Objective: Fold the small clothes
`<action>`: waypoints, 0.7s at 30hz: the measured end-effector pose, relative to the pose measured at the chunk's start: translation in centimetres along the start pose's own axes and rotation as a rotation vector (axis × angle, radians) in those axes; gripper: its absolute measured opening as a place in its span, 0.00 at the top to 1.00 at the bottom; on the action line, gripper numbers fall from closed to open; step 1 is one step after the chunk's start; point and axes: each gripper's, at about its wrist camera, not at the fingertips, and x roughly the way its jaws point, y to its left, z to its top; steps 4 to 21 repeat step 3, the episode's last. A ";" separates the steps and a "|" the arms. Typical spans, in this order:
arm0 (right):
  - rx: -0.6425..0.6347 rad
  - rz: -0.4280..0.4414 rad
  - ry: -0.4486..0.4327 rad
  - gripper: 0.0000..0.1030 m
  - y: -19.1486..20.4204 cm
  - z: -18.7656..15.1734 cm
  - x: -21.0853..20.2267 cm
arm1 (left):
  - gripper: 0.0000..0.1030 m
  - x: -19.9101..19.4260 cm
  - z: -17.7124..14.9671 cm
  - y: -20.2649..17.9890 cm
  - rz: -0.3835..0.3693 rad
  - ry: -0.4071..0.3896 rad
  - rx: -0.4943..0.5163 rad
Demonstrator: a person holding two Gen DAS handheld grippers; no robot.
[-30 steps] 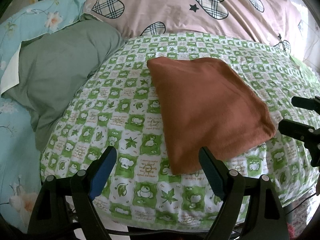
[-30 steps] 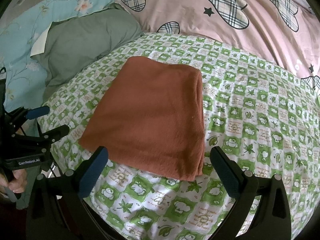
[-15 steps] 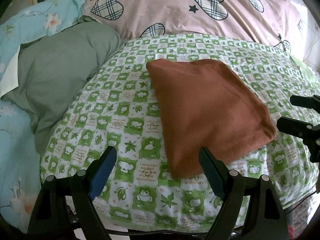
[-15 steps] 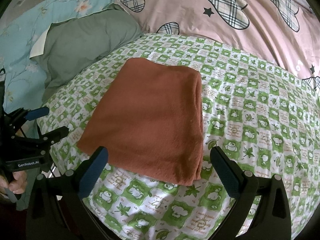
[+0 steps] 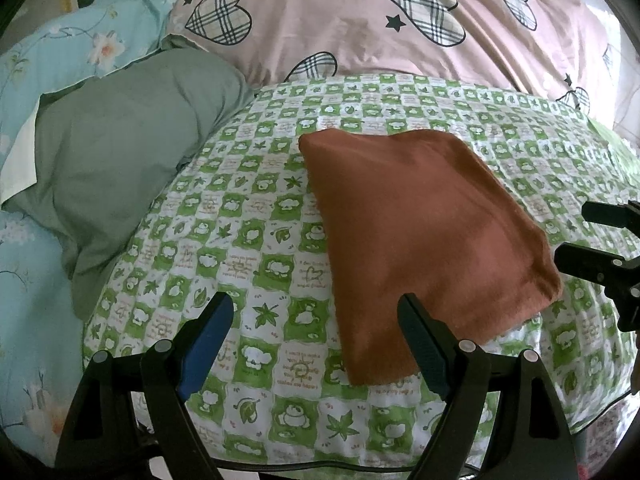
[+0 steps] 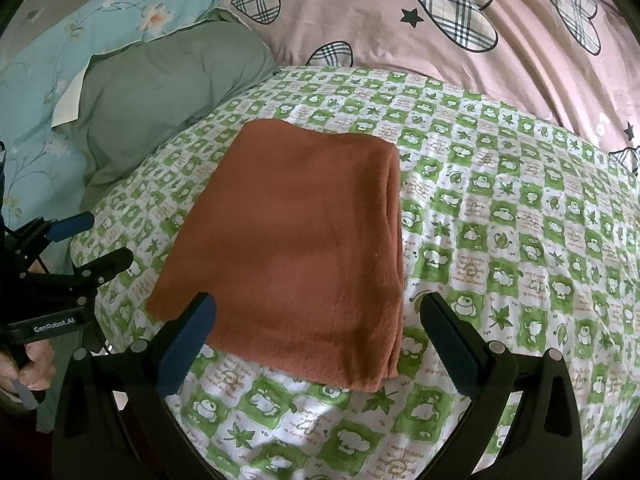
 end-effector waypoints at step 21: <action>0.004 0.008 0.002 0.01 -0.3 0.0 0.3 | 0.18 0.1 0.0 -0.1 -0.004 0.006 -0.002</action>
